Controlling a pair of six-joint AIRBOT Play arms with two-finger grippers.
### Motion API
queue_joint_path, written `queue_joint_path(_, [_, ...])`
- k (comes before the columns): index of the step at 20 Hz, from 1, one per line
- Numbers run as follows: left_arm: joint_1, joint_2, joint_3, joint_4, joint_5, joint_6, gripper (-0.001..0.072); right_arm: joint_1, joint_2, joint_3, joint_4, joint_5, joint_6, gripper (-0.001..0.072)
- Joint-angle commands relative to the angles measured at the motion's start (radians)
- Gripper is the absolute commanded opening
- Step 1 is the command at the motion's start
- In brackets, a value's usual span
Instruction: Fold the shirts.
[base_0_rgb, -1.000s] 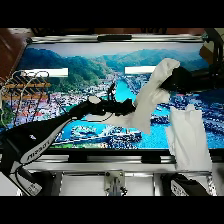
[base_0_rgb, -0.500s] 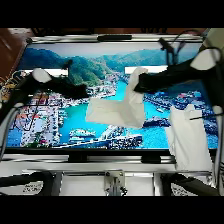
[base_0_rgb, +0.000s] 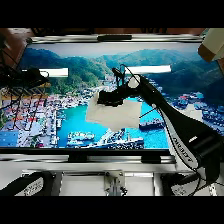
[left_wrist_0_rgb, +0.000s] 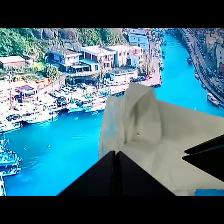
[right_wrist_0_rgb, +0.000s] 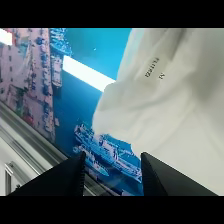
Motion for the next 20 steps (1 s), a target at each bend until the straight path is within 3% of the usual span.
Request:
queue_joint_path(1, [0.013,0.027,0.0,0.008,-0.002,0.011,0.0027,-0.022,-0.027,0.001,0.039,0.077,-0.053,0.0464])
queue_joint_path(5, [0.013,0.018,0.0,0.008,-0.002,0.021,0.0027,-0.205,0.076,0.001,-0.24,0.298,-0.015,0.0467])
queue_joint_path(6, [0.013,0.019,0.0,0.008,-0.002,0.029,0.0027,-0.259,0.092,0.0,-0.354,0.37,0.007,0.0628])
queue_joint_path(8, [0.013,0.018,0.0,0.008,-0.002,0.03,0.0027,-0.352,0.095,-0.025,-0.488,0.521,0.022,0.0663])
queue_joint_path(10, [0.013,0.018,0.0,0.008,-0.002,0.03,0.0027,-0.409,0.095,-0.129,-0.448,0.526,0.029,0.0662])
queue_joint_path(14, [0.013,0.018,0.0,0.008,-0.003,0.029,0.0027,-0.4,0.093,-0.334,-0.283,0.263,0.009,0.0662])
queue_joint_path(20, [0.013,0.018,0.0,0.008,-0.003,0.026,0.0027,-0.397,0.022,-0.368,0.023,0.108,-0.071,0.0661])
